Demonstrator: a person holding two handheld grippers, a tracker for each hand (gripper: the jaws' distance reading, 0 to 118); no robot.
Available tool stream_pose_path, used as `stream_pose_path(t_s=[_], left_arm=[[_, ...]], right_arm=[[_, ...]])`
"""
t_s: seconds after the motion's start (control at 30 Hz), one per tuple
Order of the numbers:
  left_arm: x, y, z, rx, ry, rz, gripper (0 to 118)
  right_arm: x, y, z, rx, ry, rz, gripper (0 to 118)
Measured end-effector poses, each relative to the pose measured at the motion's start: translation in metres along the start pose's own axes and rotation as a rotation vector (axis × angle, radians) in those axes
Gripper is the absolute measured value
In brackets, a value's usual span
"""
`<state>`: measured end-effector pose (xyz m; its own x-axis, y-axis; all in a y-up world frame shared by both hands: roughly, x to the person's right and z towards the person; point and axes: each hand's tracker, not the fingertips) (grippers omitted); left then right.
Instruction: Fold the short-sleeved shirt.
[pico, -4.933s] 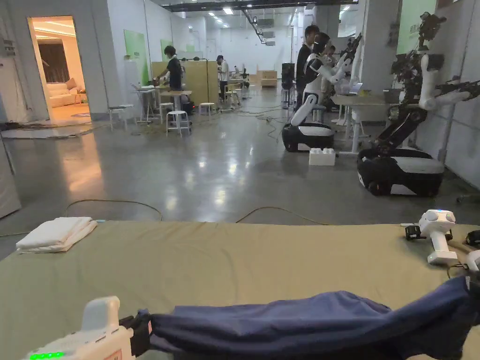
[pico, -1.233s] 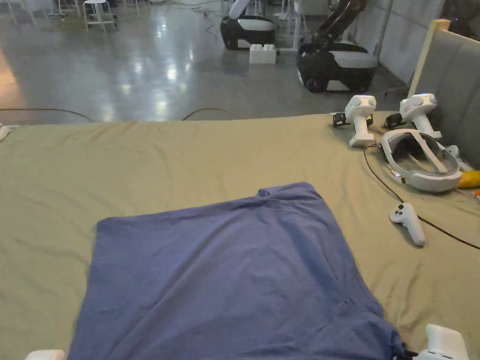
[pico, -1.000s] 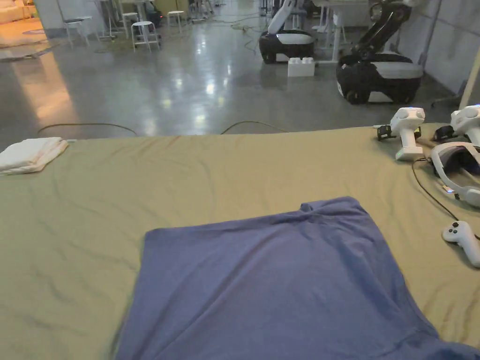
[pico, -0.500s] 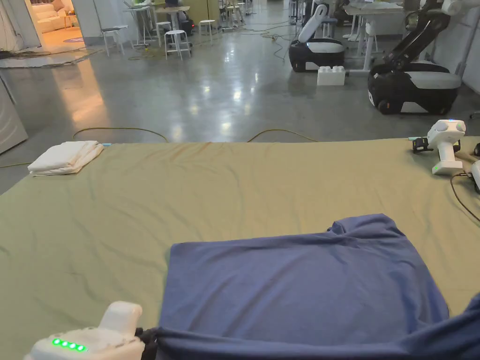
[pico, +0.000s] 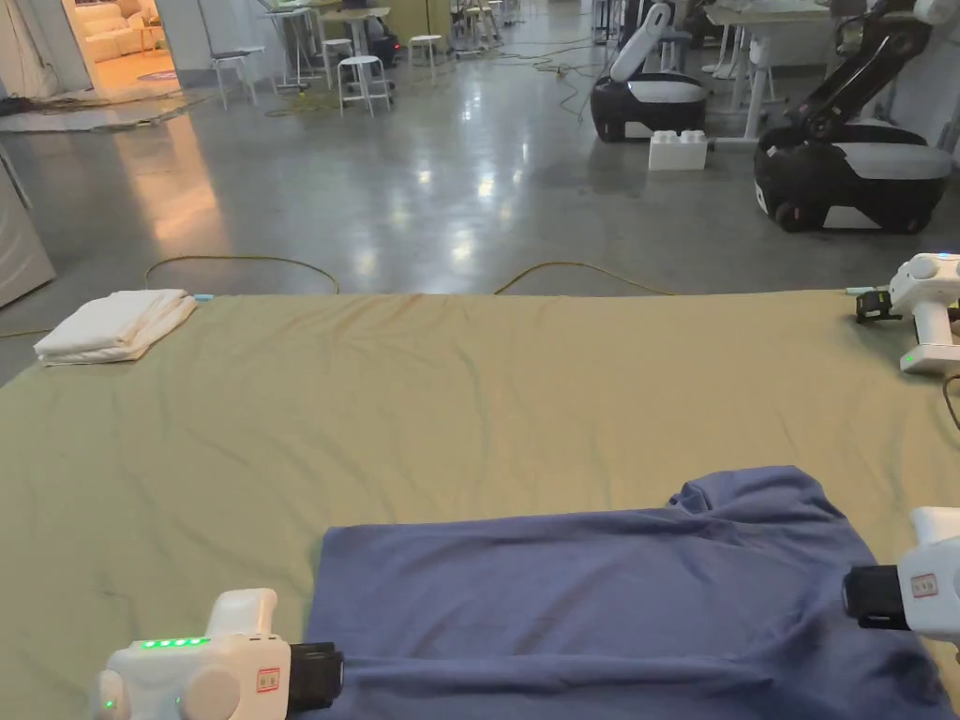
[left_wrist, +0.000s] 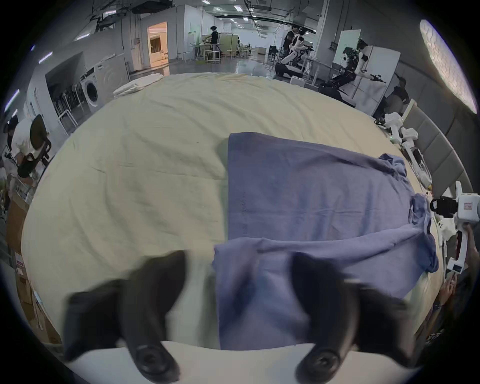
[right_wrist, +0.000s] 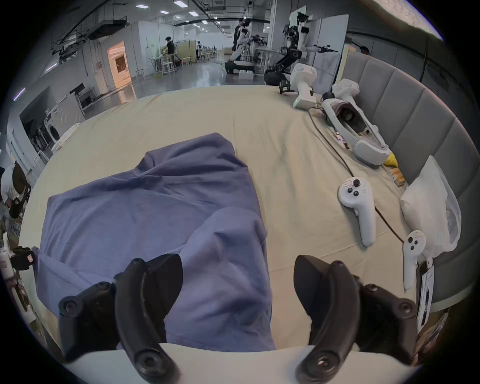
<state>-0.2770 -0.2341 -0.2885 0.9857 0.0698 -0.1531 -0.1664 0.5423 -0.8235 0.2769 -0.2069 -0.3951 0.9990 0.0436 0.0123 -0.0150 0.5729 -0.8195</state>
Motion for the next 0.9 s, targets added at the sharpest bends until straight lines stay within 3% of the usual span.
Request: stream_pose_path(t_s=[0.1,0.23,0.37,0.53,0.6,0.63,0.67,0.7,0.73,0.77,0.8,0.9], left_arm=[[-0.007,-0.002,0.032,0.112,-0.060,-0.023,108],[-0.012,-0.007,0.114,0.354,-0.129,-0.022,108],[0.006,-0.024,0.230,0.659,-0.045,-0.098,108],[0.041,-0.056,0.340,0.969,0.063,-0.171,107],[0.051,-0.072,0.368,1.041,0.038,-0.163,106],[0.056,-0.081,0.378,1.059,0.022,-0.148,106],[0.059,-0.088,0.386,1.043,-0.009,-0.129,105],[0.061,-0.097,0.392,1.041,-0.042,-0.131,99],[0.062,-0.104,0.396,1.047,-0.048,-0.147,83],[0.067,-0.111,0.399,1.051,-0.031,-0.142,35],[0.070,-0.117,0.401,1.056,-0.006,-0.147,0],[0.070,-0.130,0.408,1.068,-0.003,-0.164,0]], right_arm=[[0.007,-0.004,0.021,0.093,0.005,0.034,84],[0.010,-0.016,0.098,0.304,0.058,0.096,84],[-0.004,-0.048,0.210,0.592,0.077,0.218,84],[-0.021,-0.093,0.323,0.882,0.113,0.147,84],[-0.031,-0.113,0.354,0.946,0.080,0.127,81],[-0.037,-0.124,0.365,0.982,0.062,0.129,76],[-0.043,-0.134,0.375,0.995,0.035,0.136,59],[-0.047,-0.144,0.379,1.004,0.008,0.147,35],[-0.050,-0.153,0.383,1.004,0.016,0.132,3],[-0.052,-0.160,0.385,1.019,0.009,0.101,0],[-0.053,-0.167,0.389,1.001,0.072,0.093,0],[-0.056,-0.178,0.395,0.991,0.117,0.082,0]])
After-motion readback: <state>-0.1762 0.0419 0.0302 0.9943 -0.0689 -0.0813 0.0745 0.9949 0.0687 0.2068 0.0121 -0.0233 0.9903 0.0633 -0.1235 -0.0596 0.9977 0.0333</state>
